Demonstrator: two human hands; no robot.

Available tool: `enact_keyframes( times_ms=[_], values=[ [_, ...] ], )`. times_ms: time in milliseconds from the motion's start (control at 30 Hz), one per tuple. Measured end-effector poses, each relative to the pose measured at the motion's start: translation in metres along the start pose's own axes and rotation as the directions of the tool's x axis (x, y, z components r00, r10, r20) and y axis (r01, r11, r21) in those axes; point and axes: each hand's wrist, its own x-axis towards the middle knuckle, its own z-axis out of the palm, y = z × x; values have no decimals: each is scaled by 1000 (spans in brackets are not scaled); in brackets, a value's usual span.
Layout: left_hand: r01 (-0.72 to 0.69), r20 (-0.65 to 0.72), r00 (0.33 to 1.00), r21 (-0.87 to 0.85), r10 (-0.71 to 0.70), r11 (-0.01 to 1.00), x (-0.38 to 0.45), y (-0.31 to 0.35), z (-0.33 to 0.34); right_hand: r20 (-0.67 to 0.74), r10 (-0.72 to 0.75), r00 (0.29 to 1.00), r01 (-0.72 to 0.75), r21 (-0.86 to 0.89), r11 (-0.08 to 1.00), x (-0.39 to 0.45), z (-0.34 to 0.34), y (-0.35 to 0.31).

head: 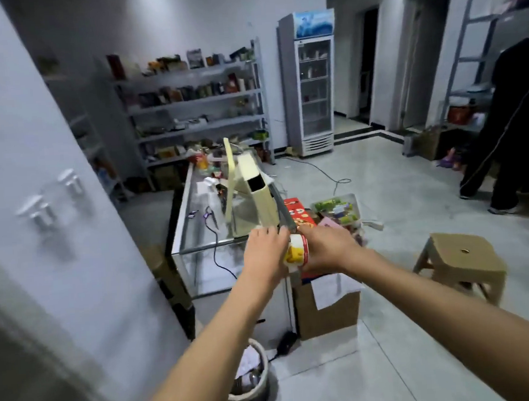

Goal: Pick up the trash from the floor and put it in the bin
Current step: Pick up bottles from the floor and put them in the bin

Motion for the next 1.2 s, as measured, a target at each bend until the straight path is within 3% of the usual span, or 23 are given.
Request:
enact_keyframes(
  times_ms=[100,367,600,767,1067,1200],
  values=[
    [81,5,997,0,-81,997,-8,-66,6,46,-36,998,35,31,999,46,0,-55],
    [277,10,960,-168,-279,946,-16,-190,29,97,-178,979,195,-214,957,148,-9,-169],
    [239,5,971,-63,-240,969,21,-248,59,19,-201,979,201,-142,969,208,25,-180],
    [287,42,958,-64,-285,956,54,-277,111,73,-233,970,239,-103,965,270,61,-178],
    [330,74,944,-137,-322,934,56,-302,228,87,-277,957,283,-52,958,318,178,-182],
    [351,87,936,-150,-342,924,38,-304,304,167,-319,933,326,-17,945,328,260,-185]
  ],
)
